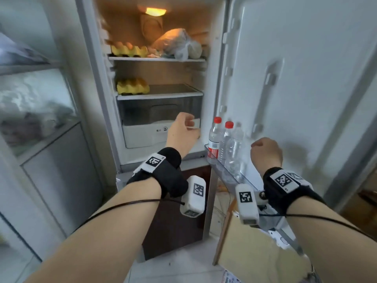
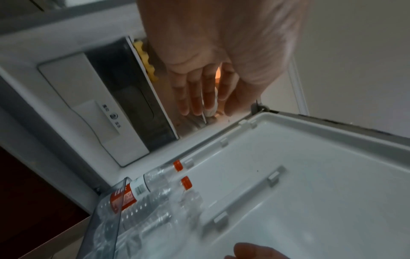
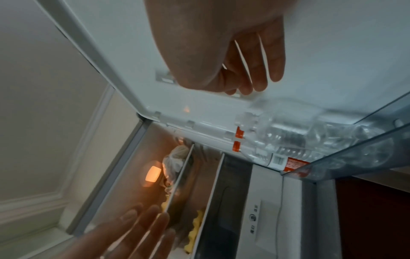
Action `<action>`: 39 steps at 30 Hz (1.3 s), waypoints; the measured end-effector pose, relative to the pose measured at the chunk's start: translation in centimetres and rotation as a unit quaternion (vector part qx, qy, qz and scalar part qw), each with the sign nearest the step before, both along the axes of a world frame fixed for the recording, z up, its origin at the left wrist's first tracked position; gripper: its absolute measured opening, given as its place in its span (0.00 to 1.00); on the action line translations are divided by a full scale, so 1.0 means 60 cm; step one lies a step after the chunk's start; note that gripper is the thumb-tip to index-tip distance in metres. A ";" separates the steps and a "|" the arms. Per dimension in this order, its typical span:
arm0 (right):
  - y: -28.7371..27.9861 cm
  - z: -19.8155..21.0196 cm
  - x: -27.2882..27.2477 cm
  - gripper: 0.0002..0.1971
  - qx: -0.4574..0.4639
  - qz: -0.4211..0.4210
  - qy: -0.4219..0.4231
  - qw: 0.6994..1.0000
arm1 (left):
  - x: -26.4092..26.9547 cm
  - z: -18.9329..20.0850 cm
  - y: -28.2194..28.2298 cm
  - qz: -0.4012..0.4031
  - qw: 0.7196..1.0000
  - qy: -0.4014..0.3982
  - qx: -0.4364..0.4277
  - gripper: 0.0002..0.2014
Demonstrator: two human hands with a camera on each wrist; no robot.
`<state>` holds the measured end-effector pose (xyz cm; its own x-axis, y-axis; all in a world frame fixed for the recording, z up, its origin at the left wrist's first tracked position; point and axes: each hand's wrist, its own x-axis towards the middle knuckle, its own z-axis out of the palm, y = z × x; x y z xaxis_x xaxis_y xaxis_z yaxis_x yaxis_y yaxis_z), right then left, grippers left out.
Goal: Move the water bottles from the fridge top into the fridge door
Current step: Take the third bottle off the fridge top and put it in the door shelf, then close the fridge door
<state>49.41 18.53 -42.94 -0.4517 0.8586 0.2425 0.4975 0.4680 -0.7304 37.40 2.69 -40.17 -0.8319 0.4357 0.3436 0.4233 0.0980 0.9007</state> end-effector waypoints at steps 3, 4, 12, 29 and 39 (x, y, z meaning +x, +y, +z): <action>-0.028 0.032 0.019 0.16 0.017 -0.008 0.038 0.999 | 0.010 0.025 -0.043 0.013 0.999 -0.027 0.031 0.19; -0.037 0.044 0.028 0.15 0.026 -0.013 0.049 0.998 | 0.015 0.032 -0.059 0.017 0.999 -0.033 0.037 0.20; -0.075 0.129 0.107 0.16 0.045 -0.068 0.118 0.990 | 0.043 0.060 -0.162 0.056 0.993 -0.057 0.086 0.18; -0.014 0.211 0.253 0.33 0.012 -0.168 0.229 0.959 | 0.128 0.161 -0.158 0.094 0.971 -0.085 0.204 0.17; 0.001 0.191 0.240 0.41 -0.029 -0.110 0.213 0.970 | 0.158 0.164 -0.148 0.103 0.968 -0.083 0.212 0.18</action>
<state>63.83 18.60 -31.47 -0.1246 0.9409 0.3150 0.2280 0.3361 -0.9138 46.86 -6.17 -30.34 -0.9450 0.1039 0.3102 0.2807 -0.2291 0.9320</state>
